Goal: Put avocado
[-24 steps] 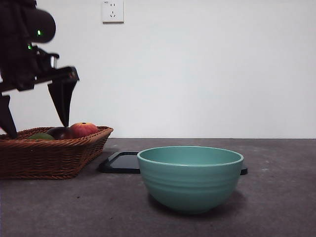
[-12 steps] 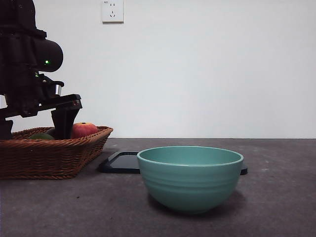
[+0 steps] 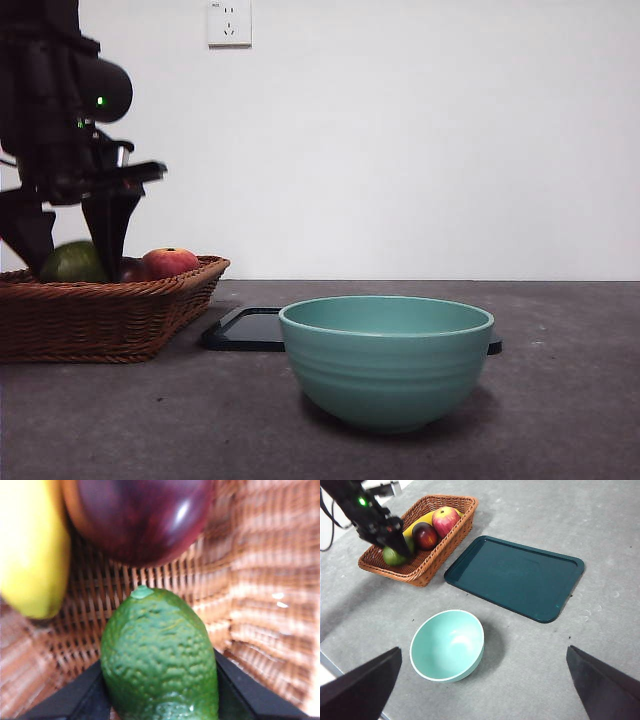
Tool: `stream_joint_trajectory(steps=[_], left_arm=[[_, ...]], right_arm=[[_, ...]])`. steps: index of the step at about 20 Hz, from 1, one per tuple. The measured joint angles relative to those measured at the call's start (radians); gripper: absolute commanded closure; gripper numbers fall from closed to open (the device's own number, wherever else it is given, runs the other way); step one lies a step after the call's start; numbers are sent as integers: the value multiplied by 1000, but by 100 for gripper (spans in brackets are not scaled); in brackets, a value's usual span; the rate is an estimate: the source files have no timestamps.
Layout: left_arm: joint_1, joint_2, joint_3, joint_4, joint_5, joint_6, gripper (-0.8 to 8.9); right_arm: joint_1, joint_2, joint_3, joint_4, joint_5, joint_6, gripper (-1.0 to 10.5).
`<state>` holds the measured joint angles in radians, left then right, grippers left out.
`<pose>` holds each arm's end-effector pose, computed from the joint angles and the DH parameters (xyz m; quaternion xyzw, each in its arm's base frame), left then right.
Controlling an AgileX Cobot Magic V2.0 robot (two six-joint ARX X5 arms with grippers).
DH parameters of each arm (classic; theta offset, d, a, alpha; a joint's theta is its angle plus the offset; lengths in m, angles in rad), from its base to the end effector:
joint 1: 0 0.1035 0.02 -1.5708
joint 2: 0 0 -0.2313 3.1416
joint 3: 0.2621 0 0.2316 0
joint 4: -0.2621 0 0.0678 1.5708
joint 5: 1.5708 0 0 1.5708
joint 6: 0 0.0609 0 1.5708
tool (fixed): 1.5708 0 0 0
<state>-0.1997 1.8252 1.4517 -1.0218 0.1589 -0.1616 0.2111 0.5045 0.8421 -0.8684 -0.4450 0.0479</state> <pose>0.3222 -0.0751 0.1756 -0.0478 0.6512 -0.0844 0.7527 0.1065 0.0496 0.2839 0.0525 0.2679 0.3046 0.9125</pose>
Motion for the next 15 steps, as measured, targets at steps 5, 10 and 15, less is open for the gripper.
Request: stream_joint_trajectory(steps=[5, 10, 15], left_arm=[[-72, -168, 6, -33, 56, 5, 693], [-242, -274, 10, -47, 77, -6, 693], [-417, -279, 11, -7, 79, -6, 693]], right_arm=[[0, 0, 0, 0, 0, 0, 392], [0, 0, 0, 0, 0, 0, 392], [0, 0, 0, 0, 0, 0, 392]])
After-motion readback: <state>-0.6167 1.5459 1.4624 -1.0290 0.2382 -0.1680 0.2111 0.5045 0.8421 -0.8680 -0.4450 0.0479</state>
